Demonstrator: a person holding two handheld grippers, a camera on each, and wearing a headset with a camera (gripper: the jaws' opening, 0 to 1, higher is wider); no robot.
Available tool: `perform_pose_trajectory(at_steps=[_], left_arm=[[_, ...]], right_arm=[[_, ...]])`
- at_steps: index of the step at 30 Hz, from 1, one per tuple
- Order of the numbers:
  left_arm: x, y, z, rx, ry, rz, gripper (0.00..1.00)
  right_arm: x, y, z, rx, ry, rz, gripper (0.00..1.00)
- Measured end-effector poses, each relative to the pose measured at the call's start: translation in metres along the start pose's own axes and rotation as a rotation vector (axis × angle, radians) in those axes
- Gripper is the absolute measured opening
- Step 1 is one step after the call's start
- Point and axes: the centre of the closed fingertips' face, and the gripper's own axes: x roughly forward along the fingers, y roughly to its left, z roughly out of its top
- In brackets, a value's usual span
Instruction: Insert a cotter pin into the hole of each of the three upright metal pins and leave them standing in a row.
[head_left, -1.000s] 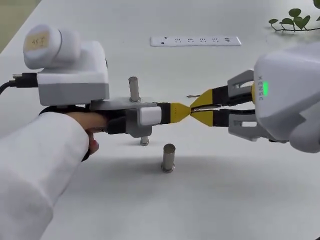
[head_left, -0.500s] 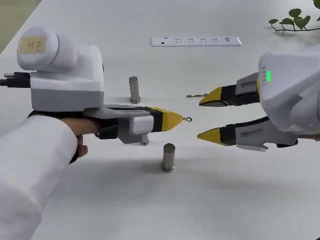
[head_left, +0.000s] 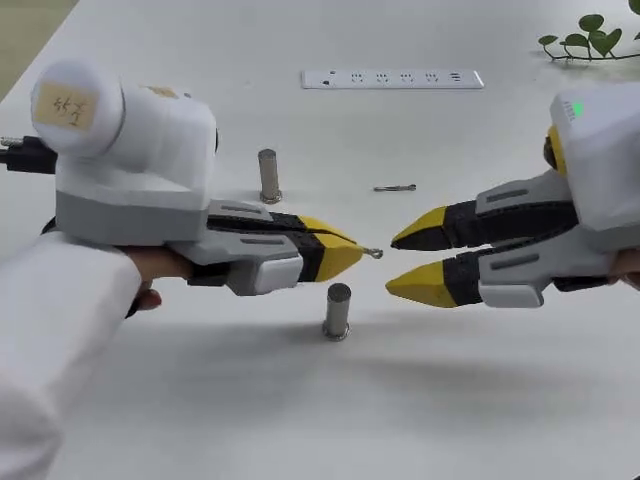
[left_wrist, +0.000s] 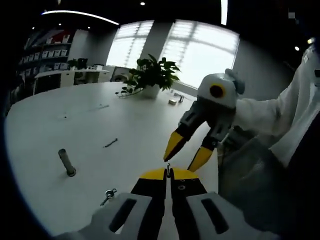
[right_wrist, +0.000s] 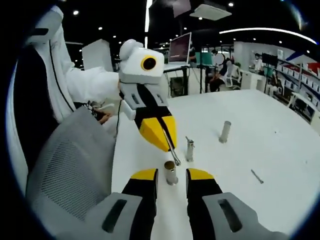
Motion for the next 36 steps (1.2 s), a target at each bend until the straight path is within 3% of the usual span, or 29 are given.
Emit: perform_pose_trajectory(at_steps=[6, 8, 10, 22, 30, 36], left_arm=[[0.001, -0.008, -0.005, 0.087, 0.042, -0.028, 0.00], [0.002, -0.010, -0.006, 0.106, 0.045, -0.035, 0.00], [0.002, -0.015, -0.001, 0.147, 0.019, -0.057, 0.00], [0.004, -0.025, -0.002, 0.224, 0.034, -0.101, 0.00], [0.005, -0.026, -0.017, 0.255, 0.101, -0.113, 0.00], [0.004, -0.028, -0.021, 0.271, 0.118, -0.124, 0.00]], right_arm=[[0.003, 0.003, 0.000, 0.014, -0.001, 0.014, 0.15], [0.005, 0.004, -0.002, 0.010, 0.009, 0.020, 0.13], [0.005, 0.007, -0.003, 0.007, 0.019, 0.030, 0.09], [0.007, 0.018, -0.001, -0.025, 0.025, 0.061, 0.00], [0.006, 0.025, -0.004, -0.052, 0.050, 0.085, 0.00], [0.005, 0.031, -0.005, -0.078, 0.063, 0.104, 0.00]])
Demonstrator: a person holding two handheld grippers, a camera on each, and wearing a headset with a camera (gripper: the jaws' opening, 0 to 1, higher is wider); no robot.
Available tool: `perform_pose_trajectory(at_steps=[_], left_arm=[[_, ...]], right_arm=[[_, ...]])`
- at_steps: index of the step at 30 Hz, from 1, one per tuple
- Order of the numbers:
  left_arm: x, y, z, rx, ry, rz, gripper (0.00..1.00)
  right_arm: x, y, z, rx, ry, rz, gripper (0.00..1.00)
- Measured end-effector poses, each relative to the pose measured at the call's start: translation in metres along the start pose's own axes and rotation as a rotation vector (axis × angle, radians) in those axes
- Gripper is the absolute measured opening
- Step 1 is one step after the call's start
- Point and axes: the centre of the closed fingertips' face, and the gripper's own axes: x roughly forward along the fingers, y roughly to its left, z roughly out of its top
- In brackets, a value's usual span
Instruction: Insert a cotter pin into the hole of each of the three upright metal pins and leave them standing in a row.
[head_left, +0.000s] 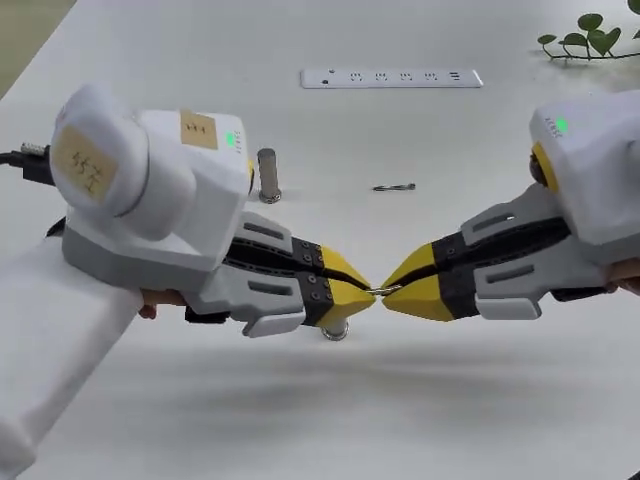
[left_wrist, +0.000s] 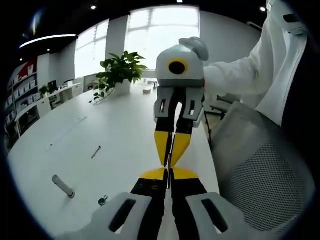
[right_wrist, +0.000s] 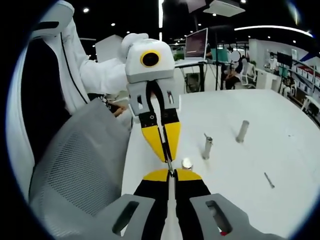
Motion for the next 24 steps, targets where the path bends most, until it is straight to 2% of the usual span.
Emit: perform_pose_trajectory(at_steps=[3, 7, 9, 10, 14, 17, 24], left_arm=[[0.002, 0.000, -0.001, 0.004, 0.009, 0.003, 0.00], [0.003, 0.004, 0.000, 0.022, 0.008, 0.030, 0.01], [0.004, 0.008, 0.002, 0.090, 0.014, 0.047, 0.02], [0.003, 0.012, 0.002, 0.113, 0.024, 0.071, 0.03], [0.004, 0.014, 0.000, 0.115, 0.033, 0.081, 0.12], [0.004, 0.019, -0.005, 0.117, 0.049, 0.101, 0.19], [0.004, 0.027, -0.023, 0.106, 0.108, 0.118, 0.21]], right_arm=[[-0.001, 0.000, 0.000, -0.011, 0.009, -0.003, 0.00], [-0.004, -0.006, 0.000, -0.019, 0.011, -0.020, 0.00], [-0.004, -0.007, -0.001, -0.021, 0.012, -0.026, 0.00], [-0.005, -0.008, -0.001, -0.021, 0.011, -0.032, 0.00], [-0.007, -0.017, -0.003, -0.011, 0.010, -0.077, 0.00], [-0.010, -0.025, -0.012, 0.006, 0.027, -0.108, 0.00], [-0.009, -0.029, -0.034, 0.012, 0.089, -0.141, 0.00]])
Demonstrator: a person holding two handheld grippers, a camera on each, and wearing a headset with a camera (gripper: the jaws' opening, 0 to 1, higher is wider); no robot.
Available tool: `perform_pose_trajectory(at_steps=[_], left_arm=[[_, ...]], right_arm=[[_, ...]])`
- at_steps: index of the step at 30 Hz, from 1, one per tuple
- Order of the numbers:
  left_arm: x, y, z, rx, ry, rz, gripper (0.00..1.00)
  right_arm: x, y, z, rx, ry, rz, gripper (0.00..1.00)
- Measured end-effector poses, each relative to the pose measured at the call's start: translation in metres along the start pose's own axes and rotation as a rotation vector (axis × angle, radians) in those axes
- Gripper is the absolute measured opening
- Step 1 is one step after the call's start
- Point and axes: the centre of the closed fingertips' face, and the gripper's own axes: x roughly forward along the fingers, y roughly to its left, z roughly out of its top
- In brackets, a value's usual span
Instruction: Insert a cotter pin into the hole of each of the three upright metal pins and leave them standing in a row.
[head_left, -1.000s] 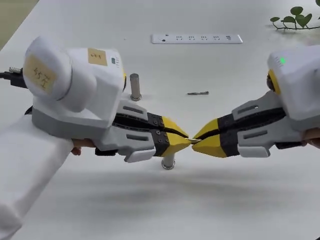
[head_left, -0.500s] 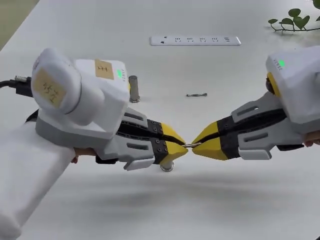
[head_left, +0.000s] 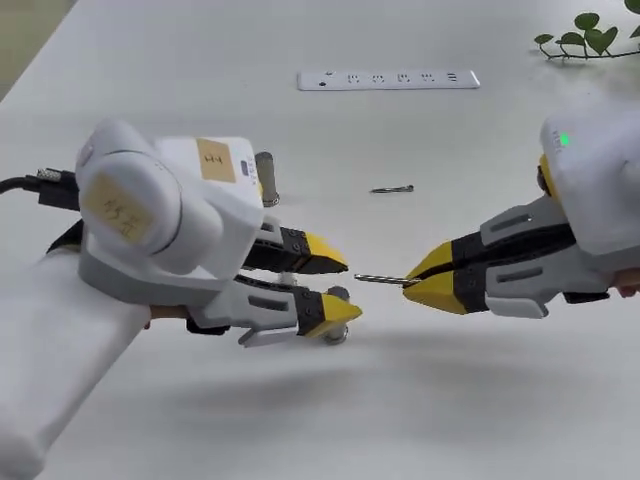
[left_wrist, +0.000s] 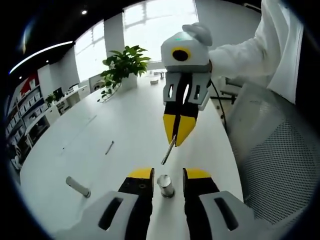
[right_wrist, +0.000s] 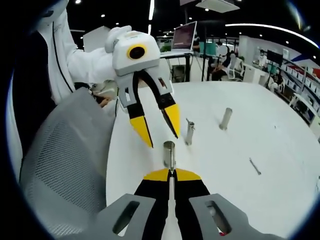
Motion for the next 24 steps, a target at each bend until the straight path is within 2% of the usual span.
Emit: perform_pose_trajectory(at_steps=[3, 8, 13, 17, 24], left_arm=[[0.002, 0.005, -0.009, -0.018, 0.029, 0.007, 0.21], [0.006, 0.006, -0.018, -0.009, 0.068, -0.009, 0.20], [0.010, 0.007, -0.021, -0.014, 0.072, -0.011, 0.18], [0.012, 0.005, -0.022, -0.006, 0.079, -0.025, 0.10], [0.011, 0.005, -0.023, -0.021, 0.077, -0.040, 0.10]], right_arm=[[0.003, -0.002, -0.010, -0.010, 0.035, -0.010, 0.00], [0.008, -0.002, -0.013, -0.014, 0.045, -0.005, 0.00], [0.011, -0.002, -0.016, -0.028, 0.060, -0.003, 0.00], [0.014, -0.002, -0.016, -0.039, 0.065, 0.005, 0.00], [0.016, -0.001, -0.012, -0.064, 0.063, 0.015, 0.00]])
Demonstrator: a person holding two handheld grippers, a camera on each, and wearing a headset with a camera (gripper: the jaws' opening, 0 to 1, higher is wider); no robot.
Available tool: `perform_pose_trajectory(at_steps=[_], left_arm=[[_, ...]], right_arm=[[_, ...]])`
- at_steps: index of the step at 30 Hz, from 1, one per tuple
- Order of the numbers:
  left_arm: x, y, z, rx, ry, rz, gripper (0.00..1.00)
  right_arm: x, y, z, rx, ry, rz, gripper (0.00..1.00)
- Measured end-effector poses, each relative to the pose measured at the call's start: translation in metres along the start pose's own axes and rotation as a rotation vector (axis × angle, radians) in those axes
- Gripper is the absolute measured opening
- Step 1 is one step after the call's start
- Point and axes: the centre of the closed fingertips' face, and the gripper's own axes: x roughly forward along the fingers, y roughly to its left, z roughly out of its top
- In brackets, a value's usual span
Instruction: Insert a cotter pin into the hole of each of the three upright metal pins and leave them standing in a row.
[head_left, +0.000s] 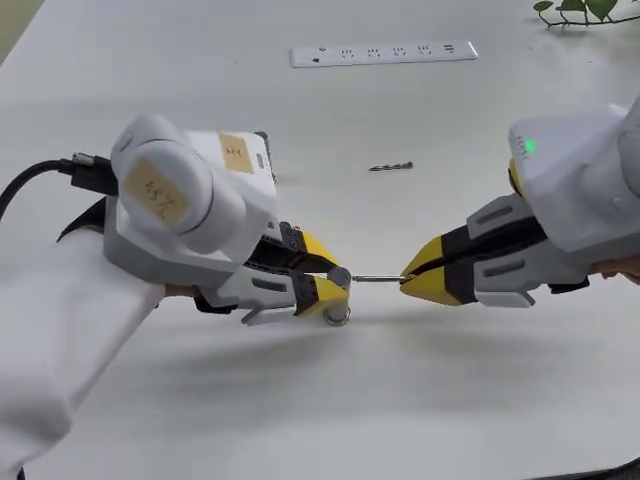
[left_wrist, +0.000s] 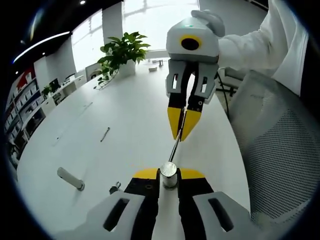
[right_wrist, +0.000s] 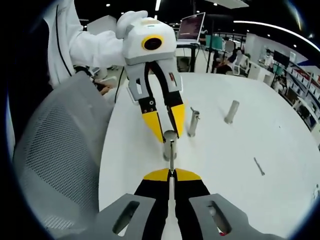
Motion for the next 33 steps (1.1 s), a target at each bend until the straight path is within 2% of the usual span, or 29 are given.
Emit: perform_pose_trajectory(at_steps=[13, 18, 27, 33], left_arm=[[0.0004, -0.0012, 0.0002, 0.001, 0.007, -0.013, 0.10], [0.0008, -0.0007, 0.0000, -0.002, 0.012, -0.012, 0.10], [0.0011, -0.0015, 0.0004, 0.000, 0.013, -0.011, 0.10], [0.0018, -0.0018, 0.0012, 0.008, 0.016, -0.013, 0.10]], right_arm=[[0.0057, -0.0019, 0.0004, -0.019, 0.010, 0.011, 0.00], [0.0065, -0.0035, 0.0000, -0.050, 0.016, 0.013, 0.00], [0.0039, -0.0034, 0.0021, -0.122, -0.008, 0.039, 0.00], [0.0052, -0.0048, 0.0048, -0.141, -0.021, 0.053, 0.00]])
